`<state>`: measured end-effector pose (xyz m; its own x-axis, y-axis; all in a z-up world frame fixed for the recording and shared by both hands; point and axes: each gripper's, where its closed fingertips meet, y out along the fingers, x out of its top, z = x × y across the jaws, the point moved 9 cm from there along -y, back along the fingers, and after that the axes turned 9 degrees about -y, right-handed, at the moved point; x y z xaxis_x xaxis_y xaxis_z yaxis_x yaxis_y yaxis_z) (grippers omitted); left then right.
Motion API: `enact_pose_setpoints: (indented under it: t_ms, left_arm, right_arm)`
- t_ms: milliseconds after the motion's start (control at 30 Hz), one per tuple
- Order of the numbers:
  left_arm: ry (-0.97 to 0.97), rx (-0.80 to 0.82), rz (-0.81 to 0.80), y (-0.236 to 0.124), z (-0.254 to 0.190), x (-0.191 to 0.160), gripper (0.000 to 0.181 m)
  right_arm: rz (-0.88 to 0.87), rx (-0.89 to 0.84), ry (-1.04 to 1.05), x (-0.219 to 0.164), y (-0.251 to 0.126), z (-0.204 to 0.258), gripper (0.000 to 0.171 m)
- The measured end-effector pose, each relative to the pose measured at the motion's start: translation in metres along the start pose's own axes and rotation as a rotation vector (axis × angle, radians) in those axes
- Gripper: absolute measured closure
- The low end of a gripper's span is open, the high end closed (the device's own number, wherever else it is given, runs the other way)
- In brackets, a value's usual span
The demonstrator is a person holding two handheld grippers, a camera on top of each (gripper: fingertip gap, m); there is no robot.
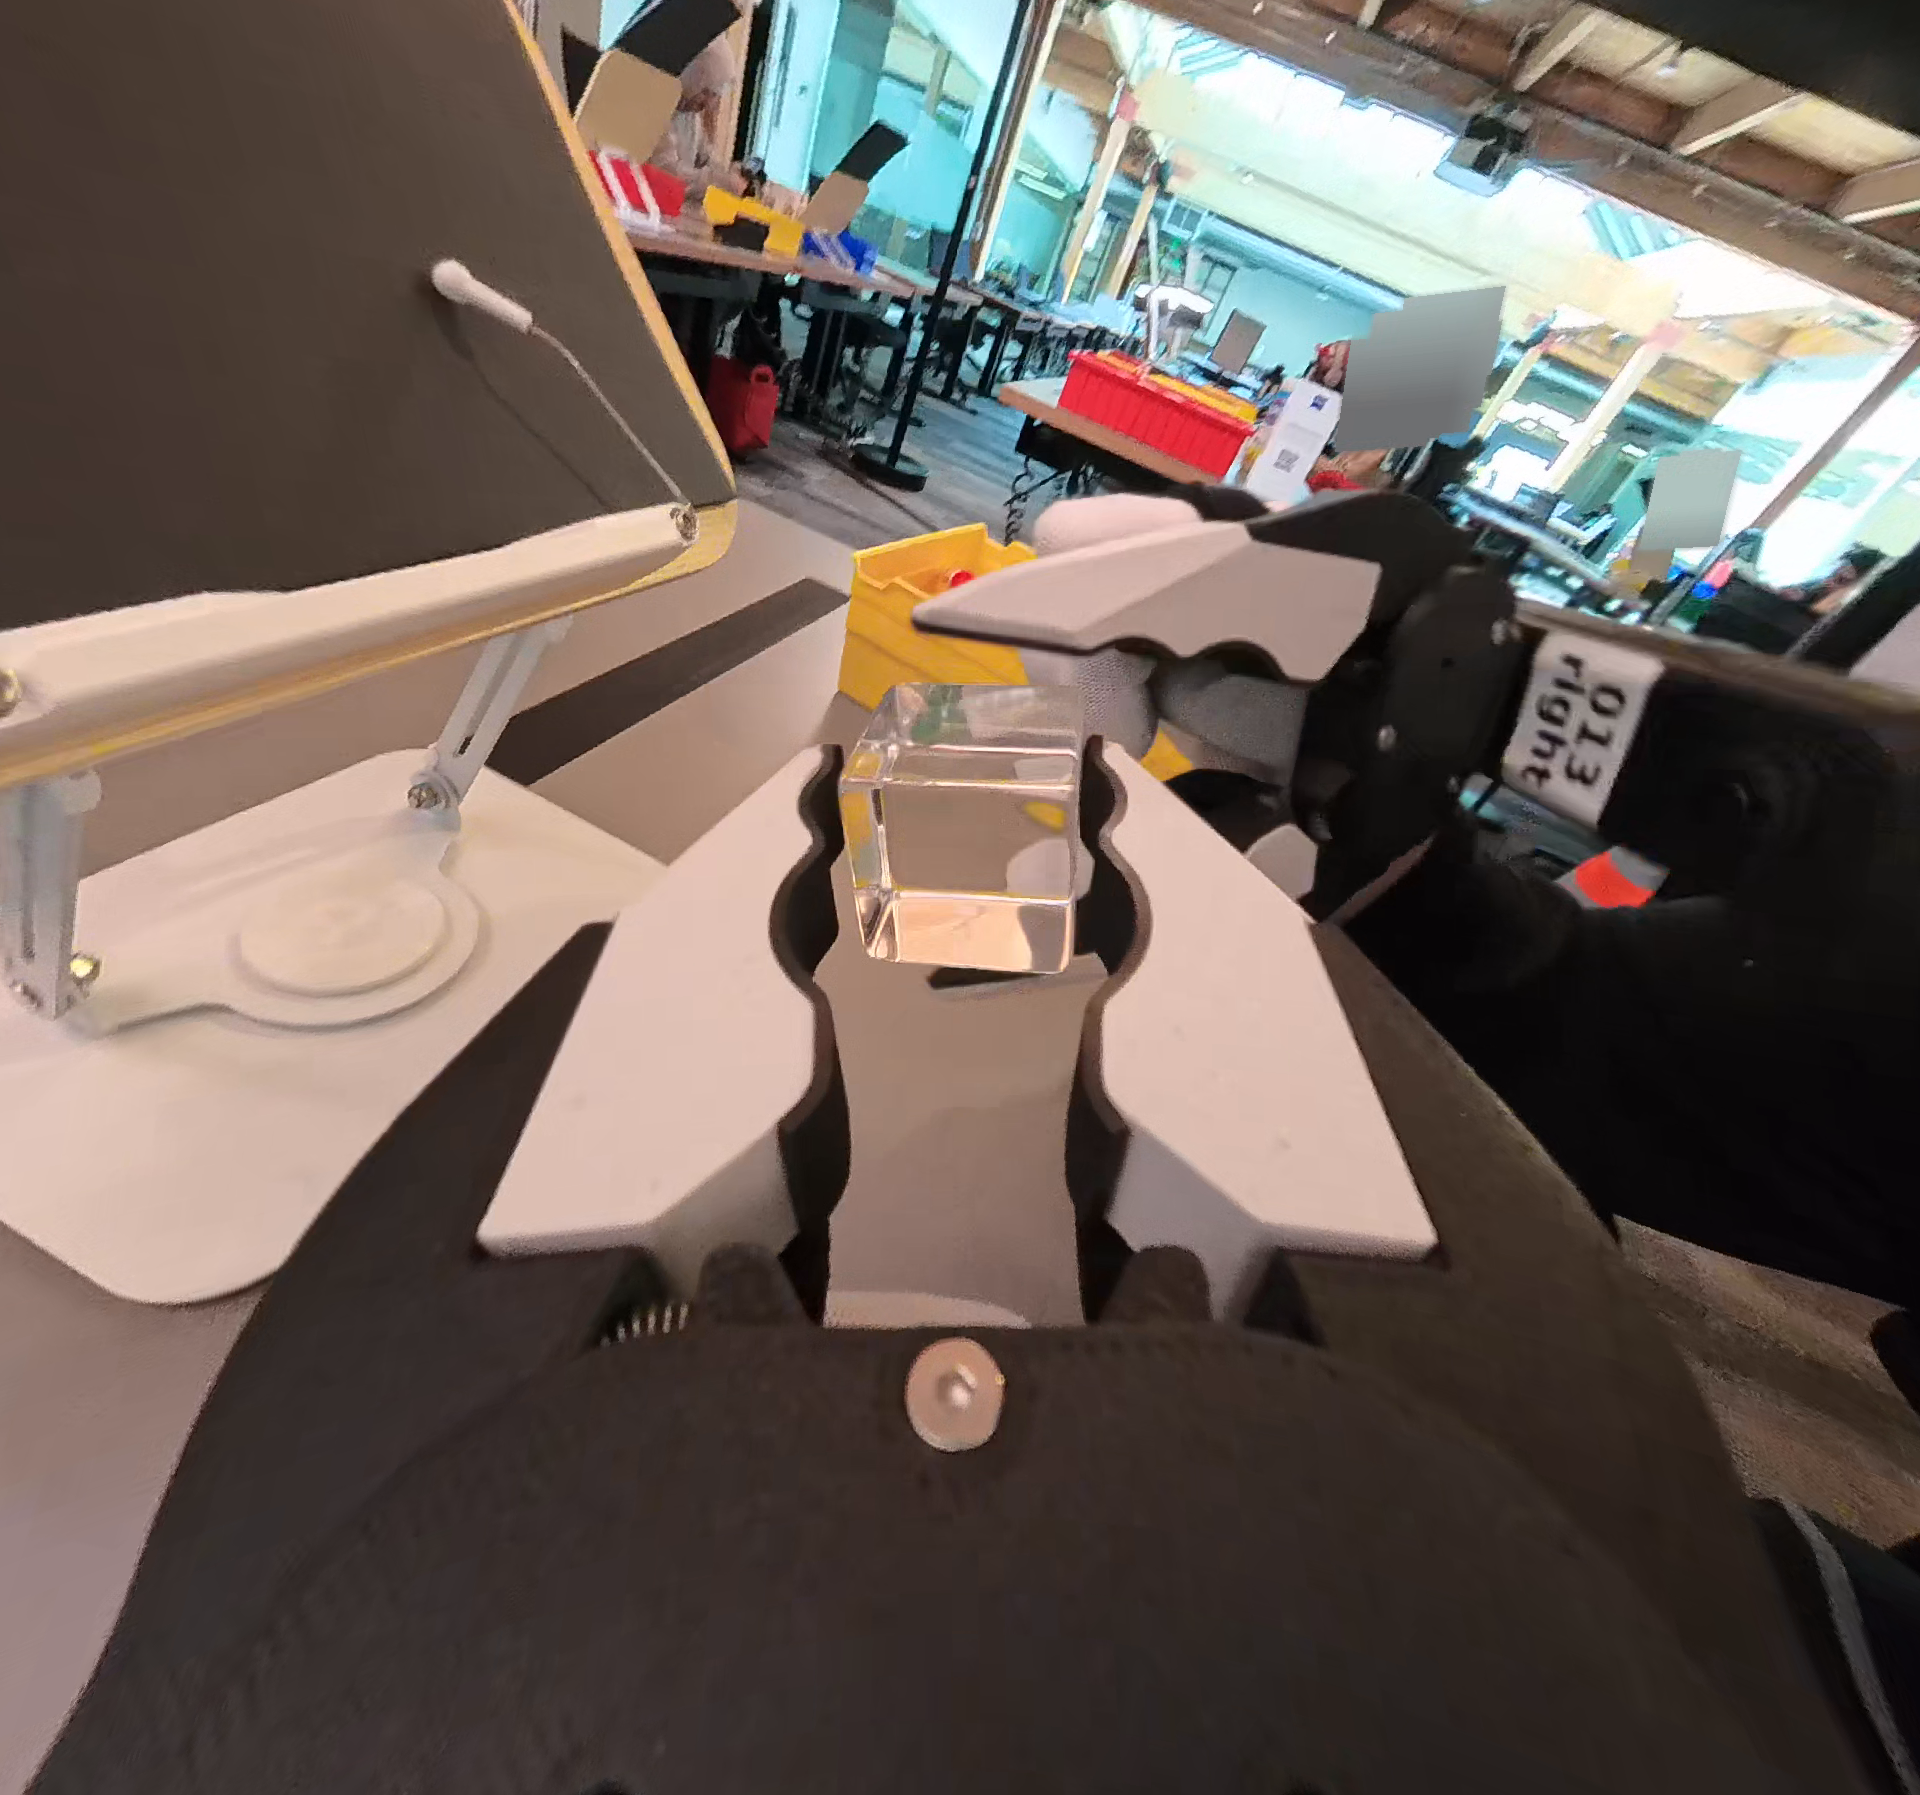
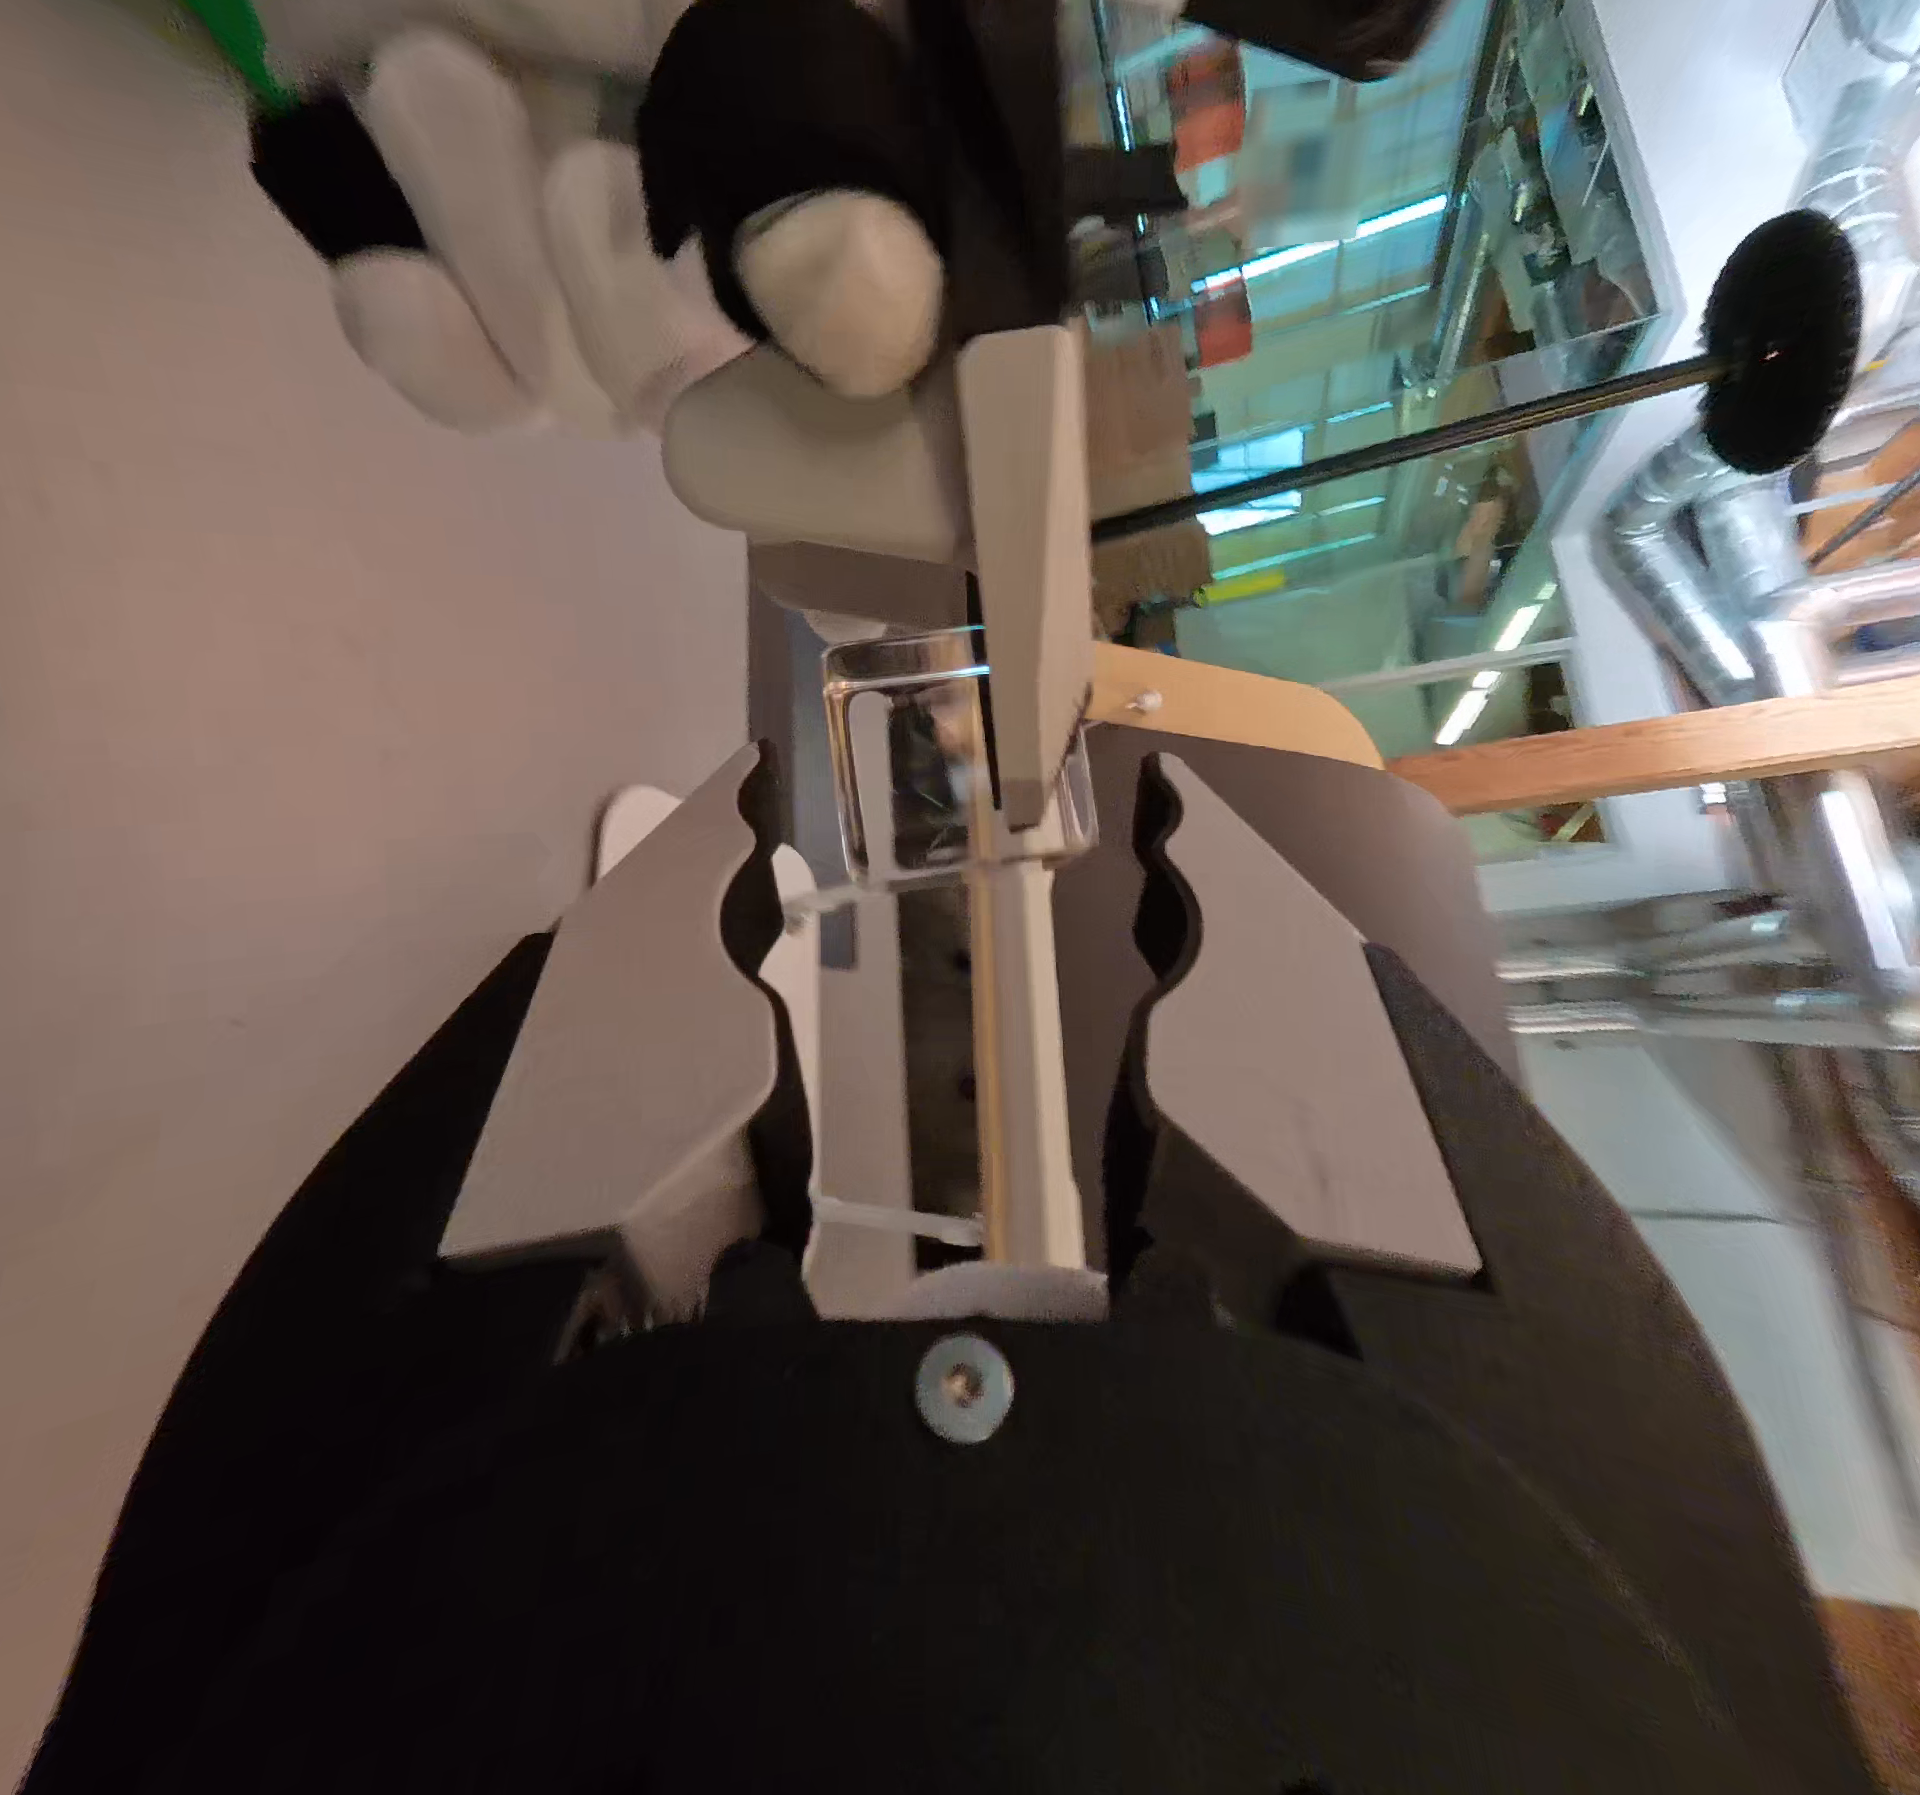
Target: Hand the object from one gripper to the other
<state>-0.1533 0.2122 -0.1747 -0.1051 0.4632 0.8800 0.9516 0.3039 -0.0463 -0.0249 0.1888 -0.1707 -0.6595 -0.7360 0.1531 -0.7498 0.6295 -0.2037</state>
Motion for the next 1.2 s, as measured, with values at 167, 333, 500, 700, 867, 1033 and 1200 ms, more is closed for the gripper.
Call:
enact_pose_setpoints:
  t_ms: [167, 333, 500, 700, 867, 1033, 1200]
  left_arm:
    - [0.089, -0.242, -0.093, -0.017, -0.012, 0.006, 0.138]
    - [0.301, -0.531, -0.081, -0.033, -0.046, -0.001, 0.138]
    - [0.366, -0.691, 0.015, -0.032, -0.070, -0.013, 0.137]
    - [0.388, -0.797, 0.127, -0.024, -0.087, -0.027, 0.137]
    - [0.387, -0.818, 0.157, -0.021, -0.090, -0.031, 0.137]
    - [0.394, -0.812, 0.160, -0.020, -0.089, -0.032, 0.137]
    - [0.398, -0.666, 0.057, -0.022, -0.081, -0.017, 0.126]
  right_arm:
    - [-0.180, 0.212, 0.387, -0.014, -0.013, -0.009, 0.097]
    - [-0.624, 0.612, 0.888, -0.017, -0.020, 0.000, 0.093]
    - [-1.077, 0.923, 1.097, 0.006, -0.018, 0.012, 0.103]
    - [-1.255, 1.127, 1.044, 0.039, -0.019, 0.030, 0.107]
    - [-1.330, 1.164, 1.014, 0.049, -0.023, 0.030, 0.122]
    - [-1.338, 1.141, 1.003, 0.047, -0.020, 0.033, 0.129]
    - [-1.319, 1.024, 1.014, 0.037, -0.017, 0.026, 0.129]
